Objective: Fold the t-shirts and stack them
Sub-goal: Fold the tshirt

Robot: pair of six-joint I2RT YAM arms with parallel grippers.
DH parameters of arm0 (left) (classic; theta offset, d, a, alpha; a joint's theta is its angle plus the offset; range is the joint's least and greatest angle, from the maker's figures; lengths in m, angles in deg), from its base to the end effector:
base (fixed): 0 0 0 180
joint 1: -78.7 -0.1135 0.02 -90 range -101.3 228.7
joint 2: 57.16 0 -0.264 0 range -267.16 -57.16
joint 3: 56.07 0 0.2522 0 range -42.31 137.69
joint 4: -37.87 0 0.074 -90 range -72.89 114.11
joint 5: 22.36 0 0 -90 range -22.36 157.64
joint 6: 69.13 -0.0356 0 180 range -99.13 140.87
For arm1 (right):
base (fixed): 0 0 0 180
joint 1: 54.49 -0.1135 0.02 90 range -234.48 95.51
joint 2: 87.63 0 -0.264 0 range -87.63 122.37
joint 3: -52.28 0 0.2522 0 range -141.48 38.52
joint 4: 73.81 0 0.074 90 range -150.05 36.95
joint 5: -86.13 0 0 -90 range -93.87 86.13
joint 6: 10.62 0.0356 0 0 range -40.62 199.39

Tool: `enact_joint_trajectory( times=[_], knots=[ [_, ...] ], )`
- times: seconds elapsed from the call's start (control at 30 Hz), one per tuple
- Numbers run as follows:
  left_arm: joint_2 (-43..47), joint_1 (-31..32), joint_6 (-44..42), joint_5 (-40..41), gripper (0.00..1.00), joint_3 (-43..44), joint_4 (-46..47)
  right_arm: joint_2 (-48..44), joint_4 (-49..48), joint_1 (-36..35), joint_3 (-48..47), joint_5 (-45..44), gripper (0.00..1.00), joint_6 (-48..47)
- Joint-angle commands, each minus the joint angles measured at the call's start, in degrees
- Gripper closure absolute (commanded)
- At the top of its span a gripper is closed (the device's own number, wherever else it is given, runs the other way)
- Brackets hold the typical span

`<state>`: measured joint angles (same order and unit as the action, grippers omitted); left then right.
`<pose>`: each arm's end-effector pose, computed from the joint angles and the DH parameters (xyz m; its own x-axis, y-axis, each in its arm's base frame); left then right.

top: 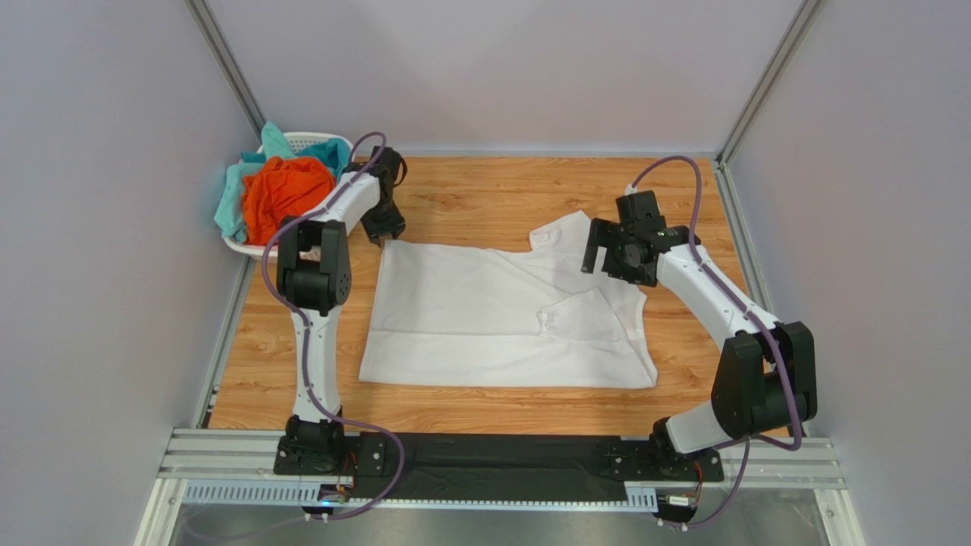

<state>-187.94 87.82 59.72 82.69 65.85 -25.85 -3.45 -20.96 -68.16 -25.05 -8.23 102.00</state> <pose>0.4695 -0.0660 0.1712 -0.7815 -0.4881 -0.3886 -0.5315 0.8470 0.0052 0.2910 0.0680 0.2515 -0.8507 0.1878 -0.4910 0.1396 0.9812 0.1335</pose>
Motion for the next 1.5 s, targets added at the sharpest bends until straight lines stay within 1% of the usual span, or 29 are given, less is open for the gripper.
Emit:
enact_joint_trajectory(
  times=[0.0, 0.13, 0.17, 0.23, 0.27, 0.3, 0.4, 0.43, 0.53, 0.57, 0.63, 0.67, 0.73, 0.77, 0.8, 0.87, 0.97, 1.03, 1.1, 1.17, 1.23, 1.33, 1.47],
  knots=[
    [0.26, 0.10, 0.96, -2.39, 0.52, -0.05, 0.38, 1.16, -1.47, 0.49, -0.06, -0.03, 0.00, -0.73],
    [1.23, 0.10, 1.40, -4.50, 0.62, -3.56, 0.82, 2.65, -1.65, 0.66, -1.03, -0.21, 0.00, -0.29],
    [1.84, 0.10, 1.58, -4.68, 0.69, -4.27, 1.26, 2.91, -1.65, 0.75, -1.29, -0.30, 0.00, -0.20],
    [2.55, 0.10, 1.75, -4.68, 0.77, -5.93, 1.70, 4.06, -1.56, 0.66, -2.51, -0.47, 0.00, 0.15],
    [3.07, 0.10, 1.67, -4.59, 0.90, -6.29, 1.88, 4.93, -1.65, 0.75, -3.04, -0.56, 0.00, 0.33],
    [3.25, 0.10, 1.58, -4.59, 1.00, -6.55, 1.88, 5.46, -1.65, 0.75, -3.57, -0.65, 0.00, 0.50],
    [4.39, 0.10, 0.88, -4.68, 1.00, -7.26, 2.32, 8.45, -2.18, 0.75, -7.61, -0.74, 0.00, 0.24],
    [5.00, 0.10, 0.70, -4.76, 1.00, -7.52, 2.40, 9.50, -2.26, 0.75, -10.58, -0.74, 0.00, 0.07],
    [6.06, 0.10, 0.09, -5.55, 1.00, -8.57, 3.19, 14.33, -2.88, 0.84, -15.51, -1.88, 0.00, -0.11],
    [6.85, 0.10, 0.00, -5.82, 1.00, -8.93, 3.89, 17.30, -3.14, 0.75, -19.27, -2.66, 0.00, -0.63],
    [7.64, 0.10, -0.18, -6.52, 1.00, -10.51, 4.95, 20.74, -4.63, 0.84, -22.72, -3.37, 0.00, -0.90],
    [8.43, 0.10, -0.18, -6.61, 1.00, -10.86, 5.56, 24.67, -4.72, 0.75, -26.48, -4.42, 0.01, -0.90],
    [8.79, 0.10, -0.53, -7.23, 1.00, -11.13, 5.74, 28.74, -4.55, 0.84, -30.80, -5.30, 0.01, -0.81],
    [9.05, 0.10, -0.79, -7.23, 1.00, -11.39, 5.66, 32.76, -4.38, 0.93, -32.82, -6.53, 0.02, -0.99],
    [9.23, 0.10, -0.97, -7.05, 1.00, -11.48, 5.74, 34.80, -3.42, 0.93, -37.98, -6.89, 0.03, -1.16],
    [9.84, 0.10, -1.23, -6.79, 1.00, -11.92, 5.83, 40.06, -3.32, 0.93, -42.23, -8.46, 0.05, -1.60],
    [10.46, 0.10, -2.02, -7.22, 1.00, -12.01, 5.75, 46.39, -2.27, 1.19, -49.70, -8.56, 0.09, -2.04],
    [10.72, 0.10, -2.55, -8.02, 1.00, -12.01, 6.09, 48.78, -1.83, 1.19, -53.74, -8.82, 0.10, -2.39],
    [11.16, 0.10, -2.81, -7.76, 1.00, -12.09, 6.01, 51.77, -1.91, 1.28, -55.77, -9.00, 0.13, -2.66],
    [11.69, 0.10, -2.82, -7.58, 1.00, -12.36, 6.10, 54.32, -1.48, 1.28, -58.15, -9.00, 0.18, -3.10],
    [12.04, 0.10, -3.17, -7.49, 1.00, -12.62, 6.18, 55.21, -0.69, 1.19, -58.60, -8.30, 0.26, -2.84],
    [12.83, 0.10, -2.82, -7.05, 1.00, -13.23, 6.27, 54.51, -0.86, 1.10, -56.06, -6.98, 0.36, -2.48],
    [13.01, 0.10, -2.81, -7.23, 1.00, -13.85, 6.89, 51.01, -2.35, 1.10, -50.70, -6.71, 0.39, -1.96]
  ],
)
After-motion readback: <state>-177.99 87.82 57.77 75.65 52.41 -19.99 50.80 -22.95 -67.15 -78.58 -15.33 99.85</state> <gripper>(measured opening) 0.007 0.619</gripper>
